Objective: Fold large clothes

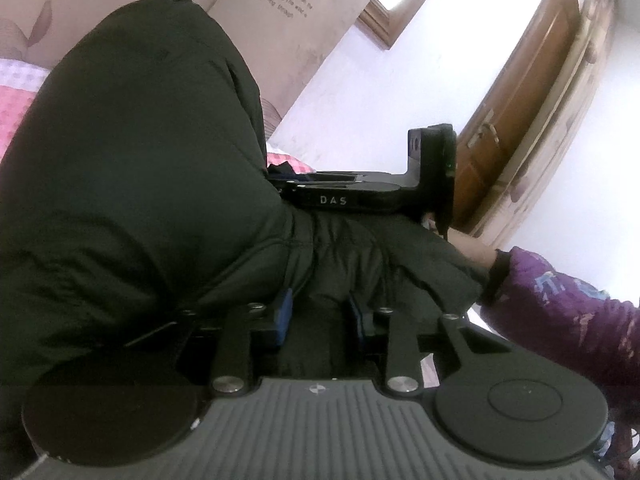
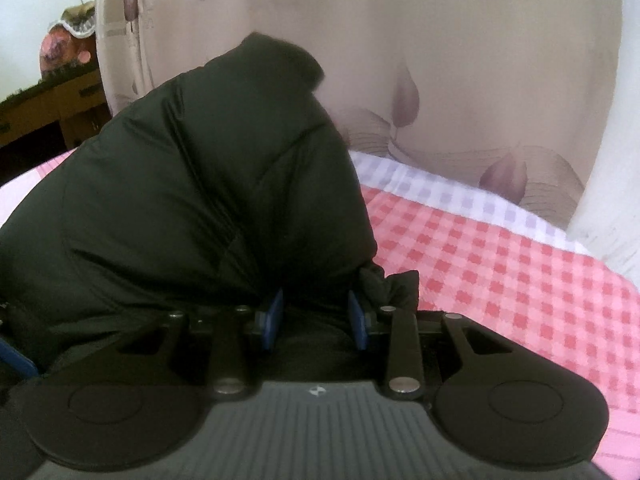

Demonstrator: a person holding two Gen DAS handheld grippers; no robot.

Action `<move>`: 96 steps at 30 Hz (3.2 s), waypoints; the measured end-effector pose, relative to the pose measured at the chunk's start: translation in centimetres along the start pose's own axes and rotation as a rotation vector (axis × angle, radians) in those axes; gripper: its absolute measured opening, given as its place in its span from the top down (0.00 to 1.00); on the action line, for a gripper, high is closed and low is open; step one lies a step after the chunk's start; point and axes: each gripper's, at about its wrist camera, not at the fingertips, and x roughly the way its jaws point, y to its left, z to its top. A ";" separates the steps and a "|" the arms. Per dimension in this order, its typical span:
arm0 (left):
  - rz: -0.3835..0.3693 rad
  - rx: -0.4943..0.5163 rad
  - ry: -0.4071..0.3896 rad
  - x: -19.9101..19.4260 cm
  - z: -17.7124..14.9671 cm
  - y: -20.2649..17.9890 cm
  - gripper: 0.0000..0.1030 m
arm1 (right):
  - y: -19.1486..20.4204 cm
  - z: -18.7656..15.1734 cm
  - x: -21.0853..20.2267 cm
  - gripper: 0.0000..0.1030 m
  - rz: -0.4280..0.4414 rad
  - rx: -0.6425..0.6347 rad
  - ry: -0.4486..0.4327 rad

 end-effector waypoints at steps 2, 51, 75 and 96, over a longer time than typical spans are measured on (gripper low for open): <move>-0.001 -0.005 0.005 -0.1 -0.1 0.1 0.67 | -0.1 -0.2 0.3 0.68 0.000 -0.002 -0.015; 0.003 0.002 0.004 0.3 0.2 -0.1 0.67 | 7.4 11.2 8.4 0.62 0.037 -0.271 0.115; 0.096 0.121 -0.208 -5.7 0.8 -3.7 0.00 | 4.9 -5.6 -14.9 0.67 0.078 0.513 -0.007; 0.155 0.163 -0.177 -5.9 -1.4 -1.5 0.00 | 3.4 -13.7 -12.8 0.73 0.261 0.843 -0.204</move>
